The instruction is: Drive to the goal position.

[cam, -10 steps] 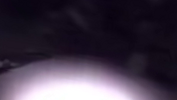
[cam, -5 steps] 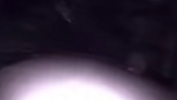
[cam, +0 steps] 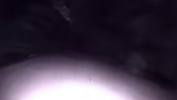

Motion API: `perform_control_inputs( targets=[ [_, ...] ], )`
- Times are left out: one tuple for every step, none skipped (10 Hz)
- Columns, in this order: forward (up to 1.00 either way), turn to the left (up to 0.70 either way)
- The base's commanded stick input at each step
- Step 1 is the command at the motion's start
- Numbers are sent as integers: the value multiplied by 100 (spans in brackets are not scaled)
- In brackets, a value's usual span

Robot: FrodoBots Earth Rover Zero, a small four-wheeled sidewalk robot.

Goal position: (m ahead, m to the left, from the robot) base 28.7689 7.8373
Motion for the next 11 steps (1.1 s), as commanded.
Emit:
perform_control_inputs(
  targets=[
    [100,0],
    [100,0],
    [100,0],
    [100,0],
    [100,0],
    [100,0],
    [100,0],
    [100,0],
    [100,0],
    [100,0],
    [100,0]
  ],
)
